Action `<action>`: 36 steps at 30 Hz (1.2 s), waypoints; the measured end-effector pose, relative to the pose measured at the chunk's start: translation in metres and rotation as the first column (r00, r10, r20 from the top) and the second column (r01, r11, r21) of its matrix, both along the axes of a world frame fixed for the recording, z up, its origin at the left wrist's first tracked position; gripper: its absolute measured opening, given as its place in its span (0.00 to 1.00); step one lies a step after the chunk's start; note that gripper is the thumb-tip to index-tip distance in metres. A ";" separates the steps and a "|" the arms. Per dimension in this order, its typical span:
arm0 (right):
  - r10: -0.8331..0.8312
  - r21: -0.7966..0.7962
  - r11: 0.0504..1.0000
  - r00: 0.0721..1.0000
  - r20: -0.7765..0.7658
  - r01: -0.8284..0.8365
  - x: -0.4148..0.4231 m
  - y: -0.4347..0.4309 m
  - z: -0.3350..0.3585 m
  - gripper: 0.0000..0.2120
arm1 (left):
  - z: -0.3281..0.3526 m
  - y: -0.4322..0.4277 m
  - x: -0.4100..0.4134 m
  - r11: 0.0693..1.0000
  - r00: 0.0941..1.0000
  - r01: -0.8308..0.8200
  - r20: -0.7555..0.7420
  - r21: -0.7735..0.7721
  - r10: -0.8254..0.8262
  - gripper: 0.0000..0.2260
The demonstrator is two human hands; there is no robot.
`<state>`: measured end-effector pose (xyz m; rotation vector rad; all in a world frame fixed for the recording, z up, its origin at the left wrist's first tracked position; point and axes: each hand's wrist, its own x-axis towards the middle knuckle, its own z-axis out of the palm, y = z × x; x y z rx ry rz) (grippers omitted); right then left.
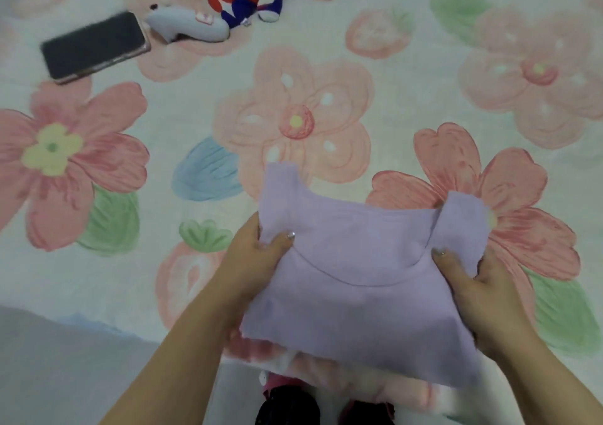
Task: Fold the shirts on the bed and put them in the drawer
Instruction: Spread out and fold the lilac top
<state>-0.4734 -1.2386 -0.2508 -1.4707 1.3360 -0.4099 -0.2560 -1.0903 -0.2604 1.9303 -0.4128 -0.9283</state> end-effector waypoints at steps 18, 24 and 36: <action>0.455 -0.225 0.805 0.814 -0.360 -0.549 0.359 0.062 0.009 0.35 | 0.021 0.100 0.276 0.714 0.746 -0.401 0.657 0.574 -0.109 0.29; 0.645 -0.255 0.377 0.451 -0.618 -0.890 0.361 0.097 -0.072 0.32 | -0.082 0.097 0.217 0.806 0.633 -0.292 0.735 0.516 -0.242 0.28; 0.310 -0.165 0.943 0.942 0.127 -0.288 0.206 0.053 -0.028 0.22 | -0.022 -0.006 0.071 0.943 0.706 -0.109 0.692 0.313 -0.148 0.28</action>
